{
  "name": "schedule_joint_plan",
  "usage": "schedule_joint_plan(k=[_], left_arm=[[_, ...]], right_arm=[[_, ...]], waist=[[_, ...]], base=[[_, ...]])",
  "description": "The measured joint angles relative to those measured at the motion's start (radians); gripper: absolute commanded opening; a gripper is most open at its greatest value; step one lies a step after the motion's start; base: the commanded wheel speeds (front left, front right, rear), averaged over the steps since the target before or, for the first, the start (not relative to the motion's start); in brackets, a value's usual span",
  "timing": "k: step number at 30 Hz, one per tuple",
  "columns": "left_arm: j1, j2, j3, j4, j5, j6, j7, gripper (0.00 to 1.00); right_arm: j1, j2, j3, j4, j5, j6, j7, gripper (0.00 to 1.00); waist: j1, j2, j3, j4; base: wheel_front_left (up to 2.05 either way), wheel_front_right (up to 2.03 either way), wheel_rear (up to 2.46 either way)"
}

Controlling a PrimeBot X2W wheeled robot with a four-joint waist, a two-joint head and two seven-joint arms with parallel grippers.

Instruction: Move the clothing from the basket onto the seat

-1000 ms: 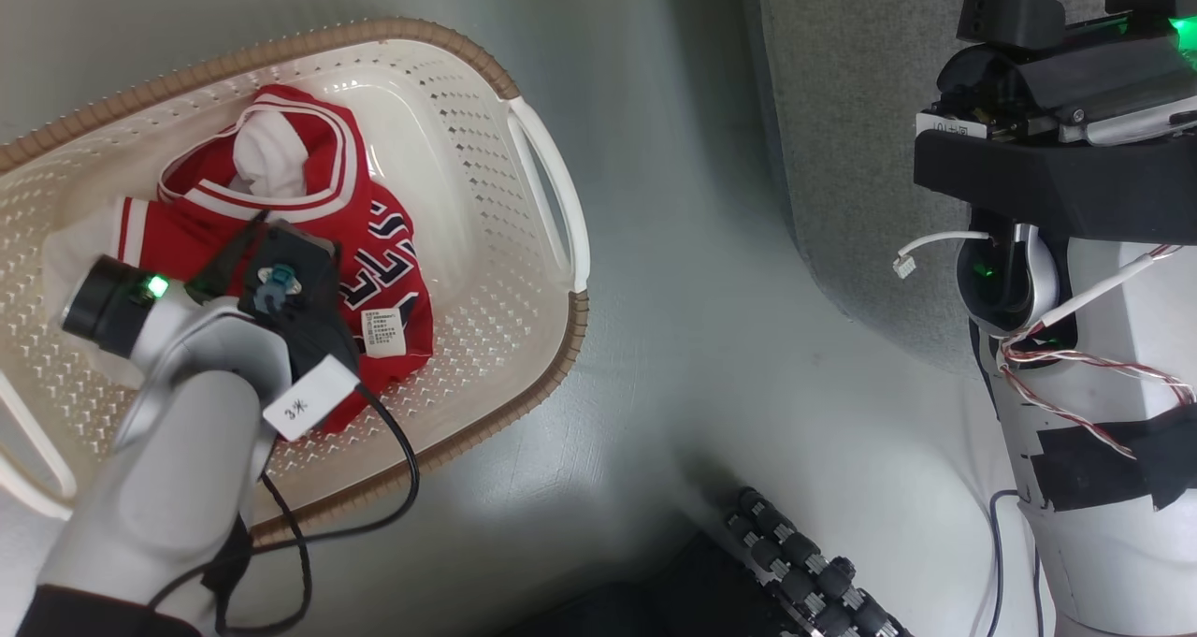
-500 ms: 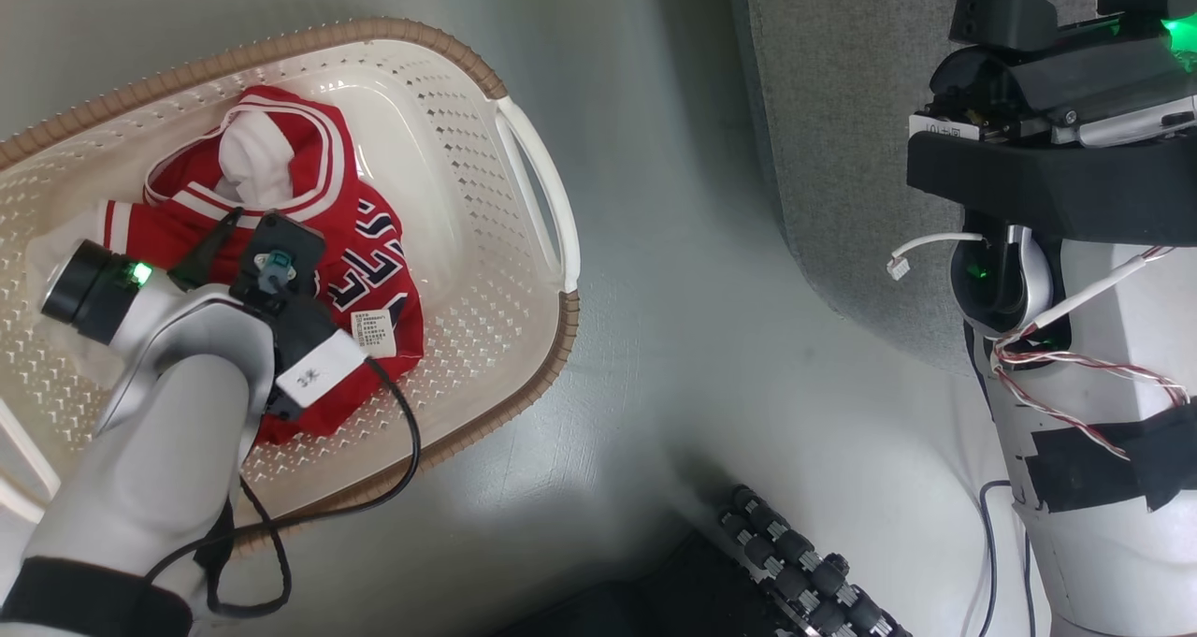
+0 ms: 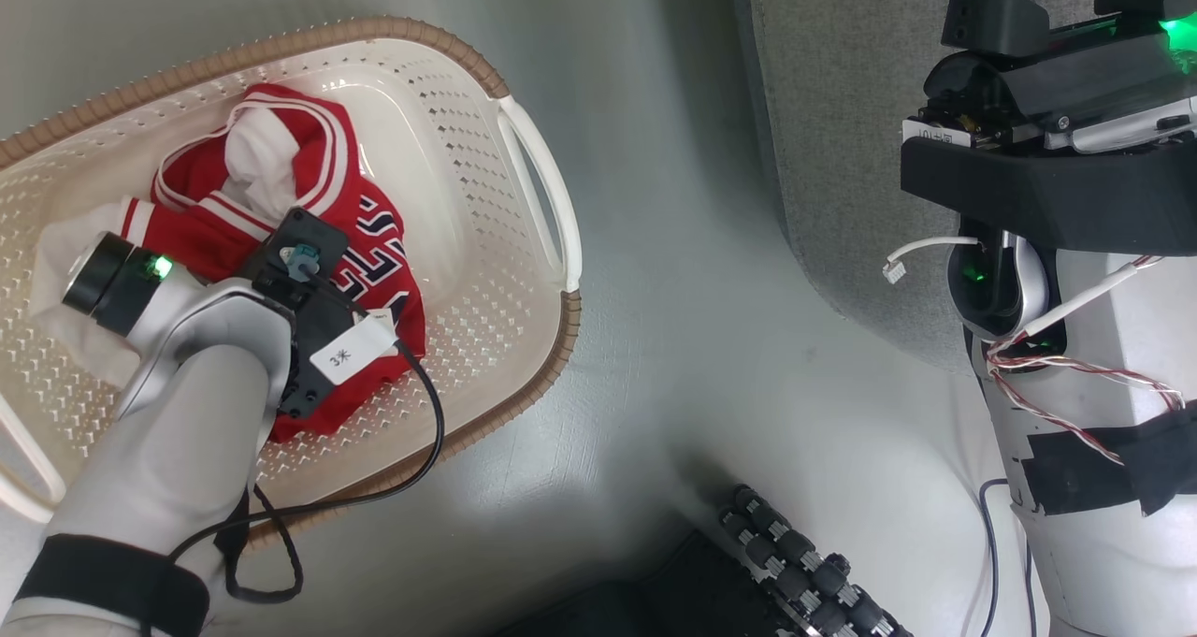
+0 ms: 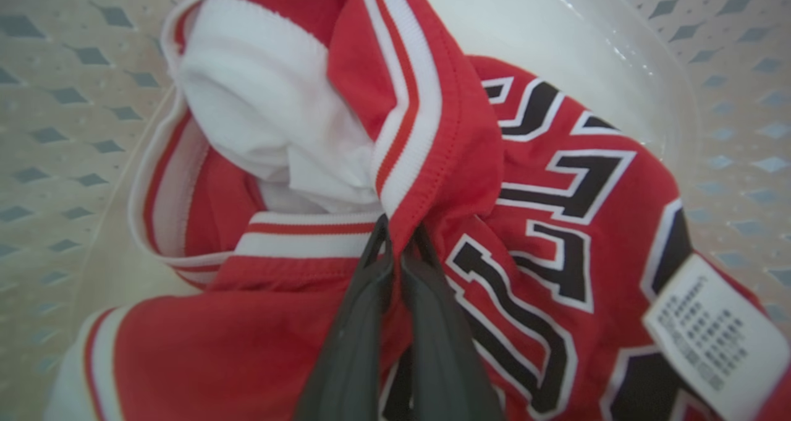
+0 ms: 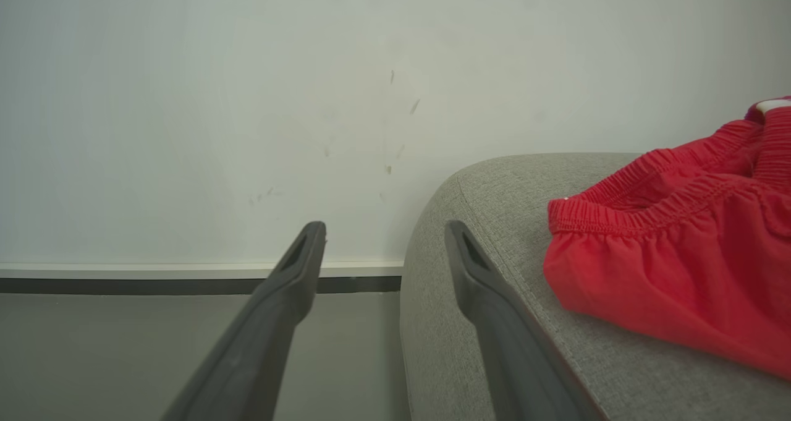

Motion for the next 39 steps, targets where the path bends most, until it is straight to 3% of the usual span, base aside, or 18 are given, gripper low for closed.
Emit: schedule_joint_plan(k=[9,19,22,29,39], left_arm=[[-0.020,-0.015,0.011,0.016,-0.006,0.000,-0.033,0.00],[-0.023,-0.029,0.077,-0.031,-0.085,-0.002,-0.169,0.00],[-0.020,-0.057,0.079,-0.050,-0.094,-0.002,-0.221,0.00],[0.019,-0.109,0.081,-0.077,-0.136,-0.012,-0.320,0.00],[0.085,-0.134,0.115,-0.152,-0.201,-0.029,-0.350,0.00]], right_arm=[[-0.001,0.001,-0.001,0.000,-0.006,0.009,0.000,1.00],[-0.041,0.010,0.033,0.061,-0.005,0.037,0.000,1.00],[-0.042,0.010,0.031,0.097,-0.005,0.044,0.000,1.00],[-0.034,0.009,0.031,0.176,-0.010,0.063,0.000,1.00],[0.030,-0.026,0.022,0.280,-0.031,0.088,0.000,1.00]], waist=[[0.0000,0.0000,0.004,0.008],[0.0000,0.0000,-0.008,0.013],[0.0000,0.0001,-0.023,0.018],[0.0000,0.0000,-0.087,0.043],[-0.0002,0.0000,-0.227,0.109]], base=[[0.00,0.00,0.00],[0.00,0.00,0.00],[0.00,0.00,0.00],[0.00,0.00,0.00],[0.00,0.00,0.00]])
